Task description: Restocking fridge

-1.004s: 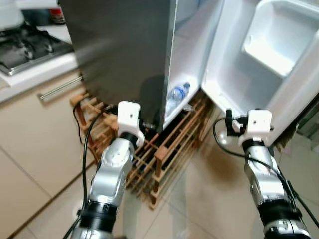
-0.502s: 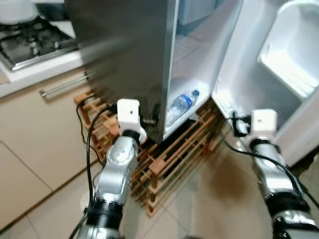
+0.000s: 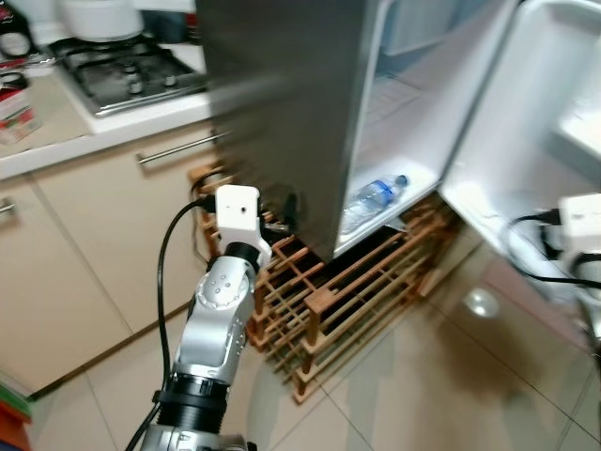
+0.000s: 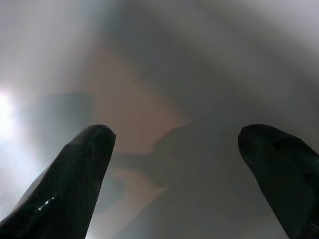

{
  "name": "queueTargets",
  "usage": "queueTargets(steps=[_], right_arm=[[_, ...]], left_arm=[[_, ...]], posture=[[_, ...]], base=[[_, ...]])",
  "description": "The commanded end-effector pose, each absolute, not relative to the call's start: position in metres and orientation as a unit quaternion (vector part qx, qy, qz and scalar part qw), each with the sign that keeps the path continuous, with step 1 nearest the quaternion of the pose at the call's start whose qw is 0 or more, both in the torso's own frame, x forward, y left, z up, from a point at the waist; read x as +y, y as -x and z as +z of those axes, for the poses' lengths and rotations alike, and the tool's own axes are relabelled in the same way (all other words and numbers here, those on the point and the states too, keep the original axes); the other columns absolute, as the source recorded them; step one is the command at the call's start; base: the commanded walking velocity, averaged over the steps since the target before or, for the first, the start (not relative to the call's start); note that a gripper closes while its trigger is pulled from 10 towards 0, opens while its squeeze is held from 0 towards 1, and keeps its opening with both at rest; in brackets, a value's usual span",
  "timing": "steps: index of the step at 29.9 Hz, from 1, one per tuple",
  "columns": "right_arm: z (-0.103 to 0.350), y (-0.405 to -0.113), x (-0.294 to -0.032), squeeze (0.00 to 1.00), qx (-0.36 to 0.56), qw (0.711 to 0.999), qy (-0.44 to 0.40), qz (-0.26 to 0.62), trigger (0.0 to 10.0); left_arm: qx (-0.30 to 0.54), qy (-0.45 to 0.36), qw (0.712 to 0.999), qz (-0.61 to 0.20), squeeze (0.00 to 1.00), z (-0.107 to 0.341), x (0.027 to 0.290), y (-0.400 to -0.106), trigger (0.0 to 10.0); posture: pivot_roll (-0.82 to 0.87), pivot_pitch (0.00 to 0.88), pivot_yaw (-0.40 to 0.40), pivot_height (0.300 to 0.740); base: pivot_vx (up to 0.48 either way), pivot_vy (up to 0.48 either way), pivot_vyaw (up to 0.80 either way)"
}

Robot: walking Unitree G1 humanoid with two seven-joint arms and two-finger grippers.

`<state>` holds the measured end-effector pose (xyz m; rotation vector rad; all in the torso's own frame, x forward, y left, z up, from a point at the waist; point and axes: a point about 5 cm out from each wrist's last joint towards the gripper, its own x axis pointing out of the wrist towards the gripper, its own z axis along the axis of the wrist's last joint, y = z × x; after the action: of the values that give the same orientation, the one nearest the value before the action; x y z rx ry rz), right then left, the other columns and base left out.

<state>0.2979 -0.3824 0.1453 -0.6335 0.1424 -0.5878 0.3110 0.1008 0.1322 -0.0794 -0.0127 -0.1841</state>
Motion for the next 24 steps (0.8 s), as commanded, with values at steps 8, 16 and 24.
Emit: queueTargets(steps=[8, 16, 24], right_arm=[[0.150, -0.329, -0.324, 0.03, -0.021, 0.967, 0.184, -0.174, 10.0], [0.117, -0.337, -0.190, 0.00, -0.026, 0.999, -0.028, 0.037, 10.0], [0.090, -0.314, -0.168, 0.03, 0.004, 0.997, -0.047, 0.061, 10.0]], left_arm=[[-0.009, 0.042, 0.994, -0.098, 0.00, 0.137, 0.099, -0.312, 10.0], [-0.004, 0.016, 0.996, -0.088, 0.00, 0.136, 0.104, -0.316, 10.0], [-0.015, 0.013, 0.998, -0.068, 0.00, 0.136, 0.109, -0.312, 10.0]], posture=[[0.09, 0.005, -0.043, 0.740], [0.09, 0.000, -0.043, 0.740], [0.09, 0.000, -0.044, 0.740]], base=[[0.000, 0.000, 0.00], [0.000, 0.000, 0.00], [0.000, 0.000, 0.61]])
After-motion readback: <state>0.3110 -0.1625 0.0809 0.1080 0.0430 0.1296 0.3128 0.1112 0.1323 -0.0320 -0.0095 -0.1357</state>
